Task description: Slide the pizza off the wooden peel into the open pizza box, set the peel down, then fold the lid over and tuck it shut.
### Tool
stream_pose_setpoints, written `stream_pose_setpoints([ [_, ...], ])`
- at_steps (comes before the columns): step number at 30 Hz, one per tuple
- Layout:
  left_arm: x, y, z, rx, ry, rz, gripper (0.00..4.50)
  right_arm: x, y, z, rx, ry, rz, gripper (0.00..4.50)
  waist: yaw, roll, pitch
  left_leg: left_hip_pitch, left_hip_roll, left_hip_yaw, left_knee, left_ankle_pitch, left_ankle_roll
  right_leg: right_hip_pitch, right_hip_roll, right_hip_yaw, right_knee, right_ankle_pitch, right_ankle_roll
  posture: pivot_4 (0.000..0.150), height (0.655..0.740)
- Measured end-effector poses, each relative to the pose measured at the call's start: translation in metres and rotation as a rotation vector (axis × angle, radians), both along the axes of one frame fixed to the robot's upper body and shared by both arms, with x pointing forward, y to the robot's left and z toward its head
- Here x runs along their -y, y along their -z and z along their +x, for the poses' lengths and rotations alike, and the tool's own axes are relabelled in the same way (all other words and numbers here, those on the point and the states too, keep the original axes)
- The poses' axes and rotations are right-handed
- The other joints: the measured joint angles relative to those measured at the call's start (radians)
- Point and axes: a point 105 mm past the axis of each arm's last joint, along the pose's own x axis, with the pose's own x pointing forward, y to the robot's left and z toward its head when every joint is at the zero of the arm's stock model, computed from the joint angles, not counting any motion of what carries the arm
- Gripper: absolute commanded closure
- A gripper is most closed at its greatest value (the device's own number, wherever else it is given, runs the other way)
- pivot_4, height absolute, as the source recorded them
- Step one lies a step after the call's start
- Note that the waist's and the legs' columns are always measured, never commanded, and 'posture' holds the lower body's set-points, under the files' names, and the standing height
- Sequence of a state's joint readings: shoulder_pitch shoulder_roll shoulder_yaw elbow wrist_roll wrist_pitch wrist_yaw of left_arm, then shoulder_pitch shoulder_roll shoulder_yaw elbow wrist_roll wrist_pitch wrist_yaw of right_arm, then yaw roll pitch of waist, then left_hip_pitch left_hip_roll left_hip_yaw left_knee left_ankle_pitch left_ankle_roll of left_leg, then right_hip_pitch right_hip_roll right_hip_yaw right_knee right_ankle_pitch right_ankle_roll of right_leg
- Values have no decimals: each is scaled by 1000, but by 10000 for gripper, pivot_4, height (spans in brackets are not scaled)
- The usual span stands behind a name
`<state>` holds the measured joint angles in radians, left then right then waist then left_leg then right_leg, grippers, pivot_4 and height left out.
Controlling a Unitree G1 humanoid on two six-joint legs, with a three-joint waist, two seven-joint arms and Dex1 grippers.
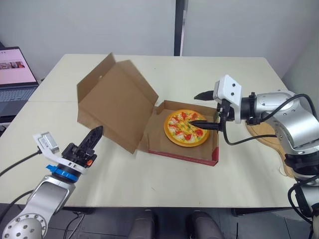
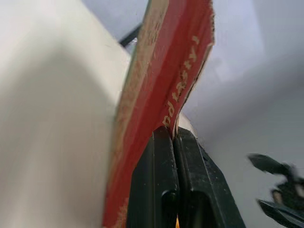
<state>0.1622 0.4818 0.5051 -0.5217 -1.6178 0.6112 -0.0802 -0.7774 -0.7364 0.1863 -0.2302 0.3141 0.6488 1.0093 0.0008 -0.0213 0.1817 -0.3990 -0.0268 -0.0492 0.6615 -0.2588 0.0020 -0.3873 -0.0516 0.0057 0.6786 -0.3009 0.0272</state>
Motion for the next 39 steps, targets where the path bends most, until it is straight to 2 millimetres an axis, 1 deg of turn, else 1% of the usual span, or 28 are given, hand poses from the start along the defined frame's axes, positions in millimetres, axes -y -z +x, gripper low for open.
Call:
stream_pose_setpoints([
  [9,25,-40,-3,134,151,72,44746,4,6,8,-37,54,9,0,-1,0,0,0,0,0,-1,0,0,-1,0,0,0,0,0,1500,7400],
  [12,33,-46,-6,155,198,91,44746,3,7,10,-42,64,14,0,-1,0,0,0,0,0,-1,0,0,-1,0,0,0,0,0,1500,7400],
  [15,40,-45,-8,155,242,111,45000,3,11,16,-44,90,6,5969,-2,0,0,0,0,0,-1,0,0,-1,0,0,0,0,0,1500,7400],
  [16,42,-45,-9,159,253,117,45000,5,12,20,-43,113,-1,8904,-2,0,0,0,0,0,-1,0,0,-1,0,0,0,0,0,1500,7400],
  [19,45,-42,-10,161,270,128,45000,15,14,37,-21,191,-33,20022,-2,0,0,0,0,1,-1,0,0,-1,0,0,0,0,0,1500,7400],
  [20,45,-41,-10,159,272,132,45000,18,14,42,-6,210,-49,23040,-2,0,1,0,0,1,-1,0,0,-1,0,0,0,0,0,1500,7400],
  [21,45,-40,-10,158,273,136,45000,22,13,48,12,231,-68,27375,-2,1,1,0,0,1,-1,0,0,-1,0,0,0,0,0,1500,7400],
  [22,45,-39,-10,159,275,142,45000,24,13,54,23,246,-79,30490,-3,1,1,0,0,1,-1,0,0,-1,0,0,0,0,0,1500,7400],
  [23,45,-38,-11,159,277,147,45000,27,11,60,39,264,-88,34555,-3,1,1,0,0,1,-1,0,0,-1,0,0,0,0,0,1500,7400],
  [25,46,-35,-11,152,279,155,45000,32,11,76,69,299,-123,42060,-5,1,1,0,0,1,-1,0,0,-1,0,1,0,0,0,1500,7400],
  [26,47,-34,-12,153,284,160,45000,35,13,85,90,322,-150,44489,-6,1,1,0,0,2,-1,0,0,-1,0,1,0,0,0,1500,7400],
  [28,48,-33,-12,152,290,169,45000,41,22,102,117,364,-218,44489,-6,1,1,0,0,2,-1,0,0,-1,1,1,0,0,0,1500,7400],
  [31,49,-31,-12,156,295,178,45000,50,44,122,125,404,-317,44489,-8,1,1,0,0,2,-1,0,0,-1,1,1,0,0,0,1500,7400],
  [33,49,-31,-12,156,292,185,45000,54,55,129,121,416,-369,44489,-7,1,2,0,0,2,-1,2,-3,-1,1,2,0,0,0,1500,7400],
  [35,48,-30,-12,156,289,192,45000,59,63,134,127,431,-418,44489,-7,1,2,0,0,2,-1,2,-4,-1,1,2,-1,0,0,1500,7400],
  [39,48,-29,-12,156,288,199,45000,68,75,137,126,447,-491,44489,-8,1,2,0,0,2,-1,2,-4,-1,1,2,0,0,0,1500,7400],
])
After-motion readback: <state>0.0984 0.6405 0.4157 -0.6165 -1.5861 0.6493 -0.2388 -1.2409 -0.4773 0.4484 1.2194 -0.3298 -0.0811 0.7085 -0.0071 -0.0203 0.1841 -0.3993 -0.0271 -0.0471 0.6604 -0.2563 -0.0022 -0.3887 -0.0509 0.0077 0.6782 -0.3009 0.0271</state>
